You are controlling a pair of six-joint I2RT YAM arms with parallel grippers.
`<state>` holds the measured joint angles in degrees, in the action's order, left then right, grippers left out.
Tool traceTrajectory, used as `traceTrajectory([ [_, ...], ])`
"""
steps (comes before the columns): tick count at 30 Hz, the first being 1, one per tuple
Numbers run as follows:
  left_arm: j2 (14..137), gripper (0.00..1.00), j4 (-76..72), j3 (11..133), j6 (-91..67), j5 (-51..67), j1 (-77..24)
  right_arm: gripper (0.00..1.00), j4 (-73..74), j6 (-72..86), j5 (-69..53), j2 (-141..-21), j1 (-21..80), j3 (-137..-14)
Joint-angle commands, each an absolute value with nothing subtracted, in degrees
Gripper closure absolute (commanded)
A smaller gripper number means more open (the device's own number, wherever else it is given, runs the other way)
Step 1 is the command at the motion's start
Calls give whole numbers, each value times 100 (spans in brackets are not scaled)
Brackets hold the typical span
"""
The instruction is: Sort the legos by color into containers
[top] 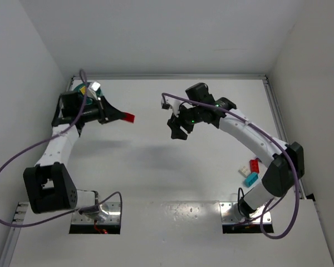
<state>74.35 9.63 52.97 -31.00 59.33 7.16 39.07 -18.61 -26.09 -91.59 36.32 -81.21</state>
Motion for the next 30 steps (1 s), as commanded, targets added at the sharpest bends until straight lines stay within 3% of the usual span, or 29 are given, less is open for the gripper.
traceTrajectory([
  [1, 7926, 100, 2441, 6316, -1681, 6275, 1676, 37, 3710, -1705, -2312, -8737, 3324, -7788],
  [8, 9447, 100, 3111, 8785, -1257, 5188, 3188, 33, 3472, -1538, -2118, -8508, 2989, -7313],
  [14, 10229, 100, 3164, 9650, -1423, 4361, 3428, 33, 3261, -1293, -1952, -8569, 2883, -7313],
  [15, 10422, 100, 3094, 9833, -1424, 4298, 3428, 31, 3261, -1144, -1882, -8622, 2883, -7313],
  [17, 10625, 100, 3042, 9984, -1668, 4236, 3428, 16, 3190, -1029, -1767, -8622, 2822, -7313],
  [18, 10835, 100, 2989, 10158, -1670, 4184, 3428, 0, 3138, -967, -1767, -8683, 2821, -7313],
  [30, 11566, 100, 2531, 10485, -2127, 3700, 3375, 0, 3190, -967, -1890, -8736, 2654, -7365],
])
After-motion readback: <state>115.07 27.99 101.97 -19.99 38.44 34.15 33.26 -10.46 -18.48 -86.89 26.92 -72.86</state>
